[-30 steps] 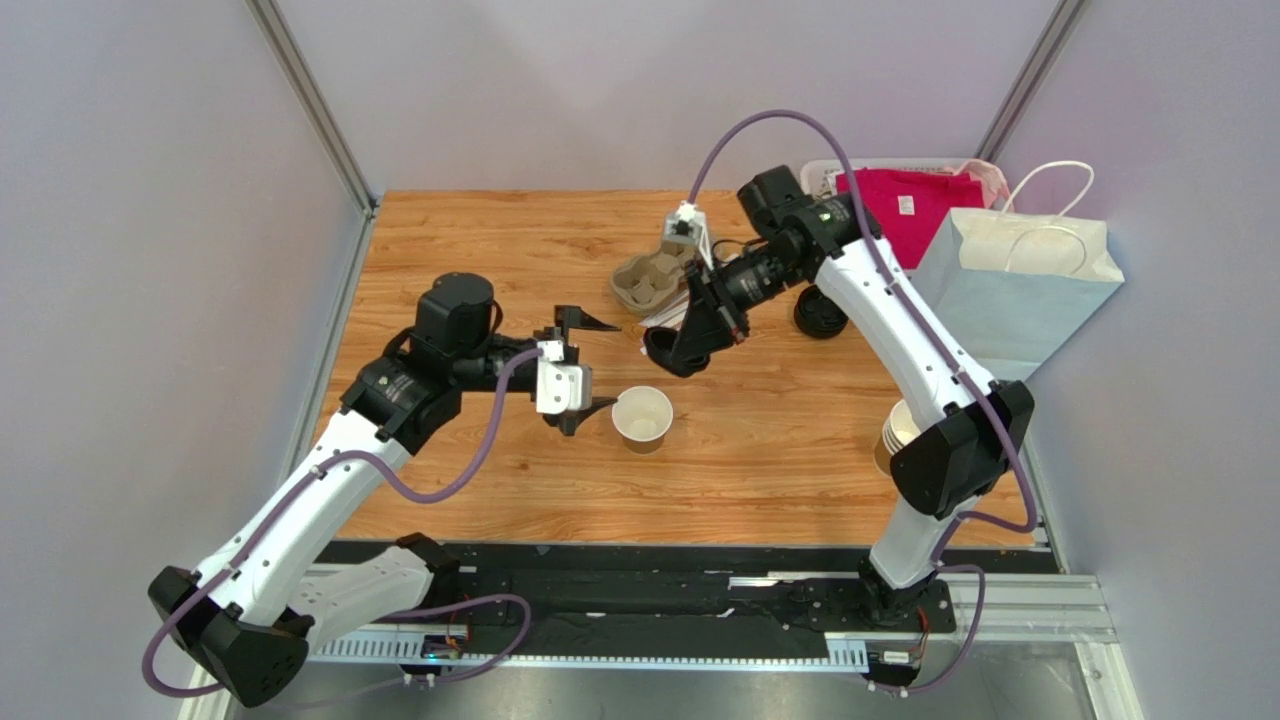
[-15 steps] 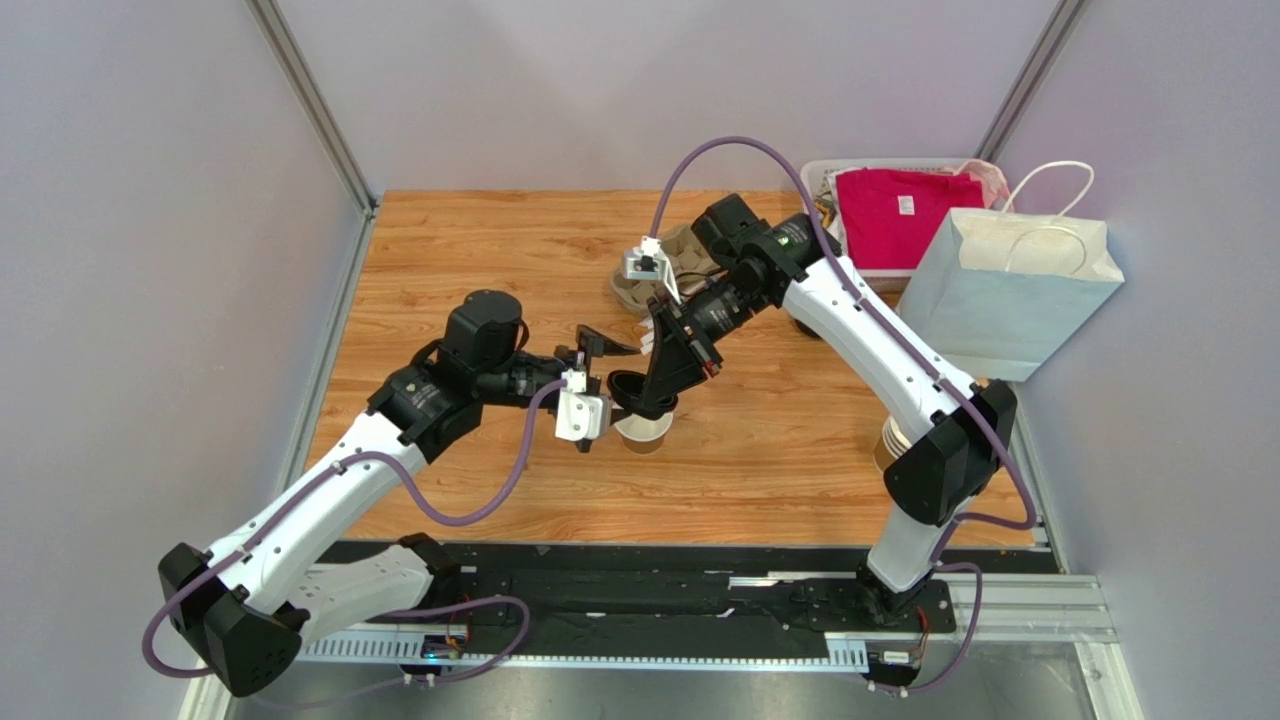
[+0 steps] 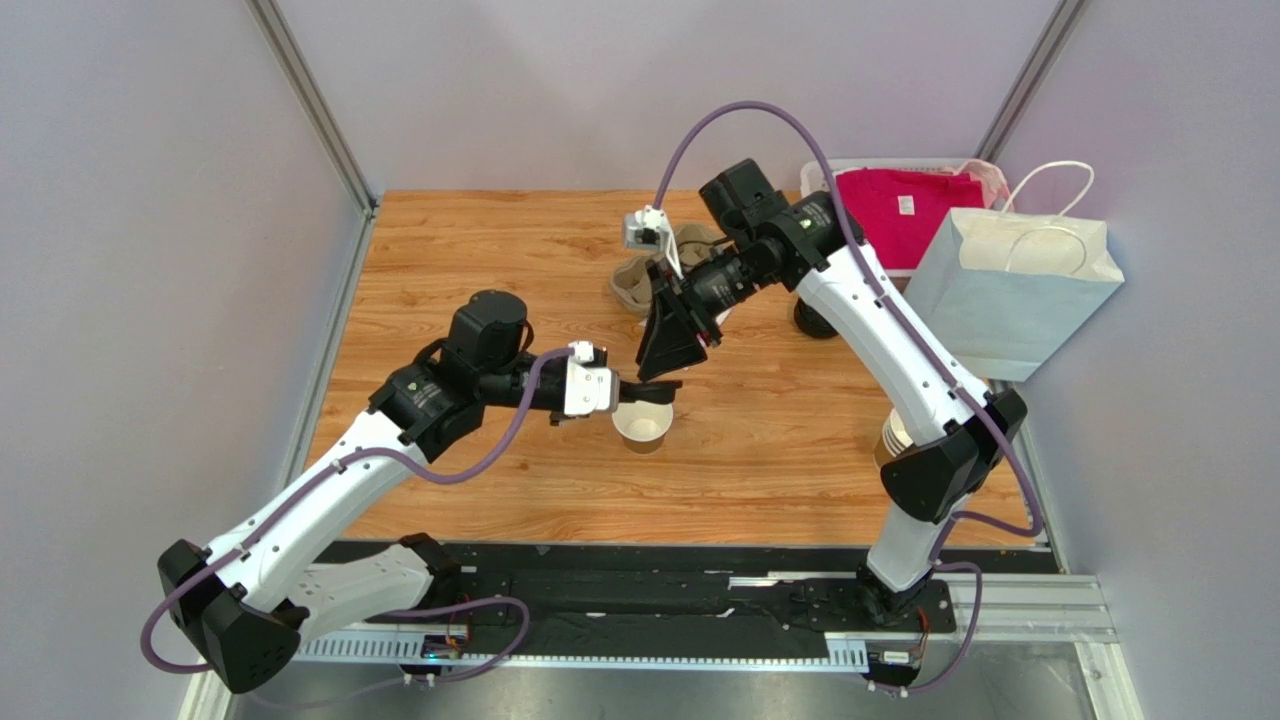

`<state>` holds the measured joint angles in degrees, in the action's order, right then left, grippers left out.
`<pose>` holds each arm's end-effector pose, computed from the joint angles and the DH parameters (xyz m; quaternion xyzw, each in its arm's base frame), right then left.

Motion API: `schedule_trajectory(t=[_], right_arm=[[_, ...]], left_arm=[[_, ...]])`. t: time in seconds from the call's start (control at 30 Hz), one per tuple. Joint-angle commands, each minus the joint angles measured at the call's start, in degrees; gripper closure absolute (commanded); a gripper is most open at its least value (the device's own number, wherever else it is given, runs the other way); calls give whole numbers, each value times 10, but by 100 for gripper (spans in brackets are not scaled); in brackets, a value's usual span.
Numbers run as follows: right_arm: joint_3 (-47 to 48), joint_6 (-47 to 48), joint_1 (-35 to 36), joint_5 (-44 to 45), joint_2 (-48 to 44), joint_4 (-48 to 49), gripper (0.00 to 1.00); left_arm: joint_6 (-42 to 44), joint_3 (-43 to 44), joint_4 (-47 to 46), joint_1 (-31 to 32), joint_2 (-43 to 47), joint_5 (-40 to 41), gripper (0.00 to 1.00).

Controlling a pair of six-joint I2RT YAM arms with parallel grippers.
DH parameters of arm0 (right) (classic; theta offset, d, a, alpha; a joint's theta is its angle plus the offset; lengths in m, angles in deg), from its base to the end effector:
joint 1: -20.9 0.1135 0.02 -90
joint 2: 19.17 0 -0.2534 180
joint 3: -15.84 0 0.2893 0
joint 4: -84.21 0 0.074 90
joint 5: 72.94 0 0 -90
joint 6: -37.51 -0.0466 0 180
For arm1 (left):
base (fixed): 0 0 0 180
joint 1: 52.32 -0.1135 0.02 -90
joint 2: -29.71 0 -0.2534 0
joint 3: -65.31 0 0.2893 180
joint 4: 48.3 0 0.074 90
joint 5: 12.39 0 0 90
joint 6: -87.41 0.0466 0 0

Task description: Pack the takeout coffee

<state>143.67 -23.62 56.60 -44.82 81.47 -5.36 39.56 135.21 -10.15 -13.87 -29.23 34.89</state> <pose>0.2754 0.2485 0.4097 -0.5486 0.6386 0.5106 0.1746 0.1914 -0.1924 0.3361 0.6589 0.4835 -0.2950 0.4951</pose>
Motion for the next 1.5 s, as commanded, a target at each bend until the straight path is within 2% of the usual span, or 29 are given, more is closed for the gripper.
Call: schedule_trajectory(t=[0.0, 0.1, 0.17, 0.2, 0.3, 0.4, 0.53, 0.57, 0.8, 1.0, 1.47], right_arm=[[52, -55, -68, 95, -14, -78, 49], [26, -100, -121, 128, -50, -5, 44], [2, -112, -139, 155, -89, 49, 39], [-28, -115, -138, 195, -103, 67, 37], [-72, -123, -136, 242, -156, 136, 30], [-95, -111, -107, 280, -182, 158, 32], [-119, -60, -34, 350, -199, 158, 41], [-126, -54, -7, 360, -200, 157, 42], [-144, -36, 49, 415, -200, 163, 47], [-150, -40, 60, 457, -194, 185, 50], [-151, -50, 81, 454, -171, 206, 52]], left_arm=[[-223, 54, -17, -10, -15, -3, 100], [-375, 57, -31, -41, -34, -45, 100], [-464, 47, -80, -73, -39, -74, 100], [-544, 39, -99, -86, -48, -86, 100], [-666, 32, -155, -113, -78, -136, 100], [-731, 29, -180, -120, -100, -159, 100], [-797, 21, -217, -128, -121, -179, 100], [-807, 19, -224, -132, -124, -188, 100], [-895, -7, -300, -138, -145, -207, 100], [-908, -19, -317, -138, -143, -208, 100], [-925, -25, -330, -138, -145, -207, 100]])
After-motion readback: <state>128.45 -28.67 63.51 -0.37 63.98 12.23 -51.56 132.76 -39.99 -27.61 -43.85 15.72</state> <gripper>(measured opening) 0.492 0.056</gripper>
